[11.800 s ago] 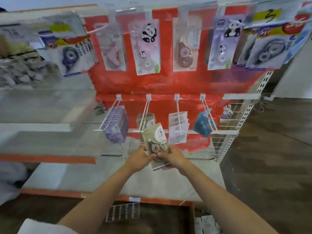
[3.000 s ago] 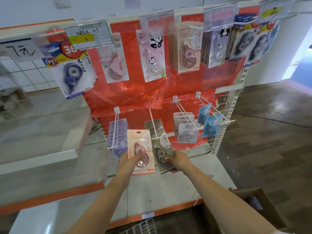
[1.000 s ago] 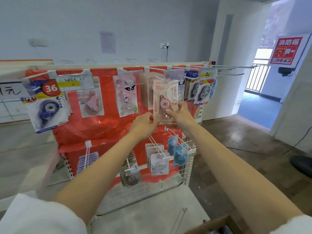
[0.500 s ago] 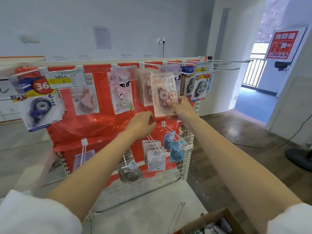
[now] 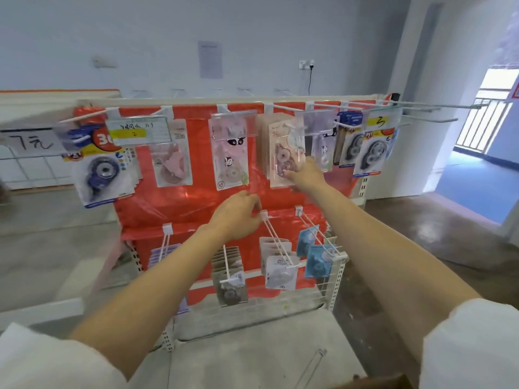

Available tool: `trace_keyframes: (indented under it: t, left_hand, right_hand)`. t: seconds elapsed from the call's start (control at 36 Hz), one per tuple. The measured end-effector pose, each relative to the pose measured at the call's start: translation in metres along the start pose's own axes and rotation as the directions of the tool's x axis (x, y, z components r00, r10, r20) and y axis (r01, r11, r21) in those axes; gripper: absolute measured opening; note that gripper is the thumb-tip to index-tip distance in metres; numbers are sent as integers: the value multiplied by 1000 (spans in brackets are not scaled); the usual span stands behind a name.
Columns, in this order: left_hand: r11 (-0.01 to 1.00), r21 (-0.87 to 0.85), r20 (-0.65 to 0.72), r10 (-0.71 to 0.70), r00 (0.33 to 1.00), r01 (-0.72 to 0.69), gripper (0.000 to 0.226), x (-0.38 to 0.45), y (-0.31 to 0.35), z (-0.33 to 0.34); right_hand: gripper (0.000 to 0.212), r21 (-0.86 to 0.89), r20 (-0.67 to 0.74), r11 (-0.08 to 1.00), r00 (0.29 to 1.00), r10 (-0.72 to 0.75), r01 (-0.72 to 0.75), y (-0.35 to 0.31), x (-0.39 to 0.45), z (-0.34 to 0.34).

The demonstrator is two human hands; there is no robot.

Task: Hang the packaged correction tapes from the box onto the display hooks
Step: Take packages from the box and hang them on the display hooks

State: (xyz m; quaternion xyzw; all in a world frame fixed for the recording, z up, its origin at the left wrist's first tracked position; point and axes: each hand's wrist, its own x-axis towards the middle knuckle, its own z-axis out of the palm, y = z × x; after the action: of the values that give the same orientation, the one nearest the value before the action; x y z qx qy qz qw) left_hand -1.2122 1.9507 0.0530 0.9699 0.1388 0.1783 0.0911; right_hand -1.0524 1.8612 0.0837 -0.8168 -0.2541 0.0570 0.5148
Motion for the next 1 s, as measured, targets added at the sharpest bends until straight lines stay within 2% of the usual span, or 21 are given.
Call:
trace_keyframes:
  t: [0.08, 0.25, 0.42, 0.56, 0.67, 0.81, 1.0]
  left_hand:
    - [1000, 3, -3, -30, 1000, 30, 22, 1, -7, -2]
    - [998, 43, 15, -53, 998, 52, 24, 4, -14, -2]
    - [996, 86, 68, -36, 997, 30, 23, 9, -14, 7]
    - [998, 49, 110, 30, 993, -36, 21, 21, 1, 27]
    - [994, 26, 188, 98, 977, -104, 22, 35, 27, 49]
    - [978, 3, 246, 201, 948, -209, 25, 49, 66, 79]
    - [929, -68, 338, 363, 868, -363, 29, 59, 121, 125]
  right_hand:
    - [49, 62, 27, 997, 999, 44, -46, -1, 10, 10]
    - [45, -22, 41, 1000, 999, -12, 13, 11, 16, 21]
    - [34, -332, 43, 939, 996, -77, 87, 22, 22, 11]
    - [23, -544, 82, 834, 995, -55, 91, 36, 17, -10]
    - [31, -628, 99, 772, 994, -47, 99, 50, 8, -35]
    - [34, -671, 176, 721, 982, -70, 172, 79, -15, -72]
    - [24, -652, 105, 754, 994, -5, 73, 126, -47, -122]
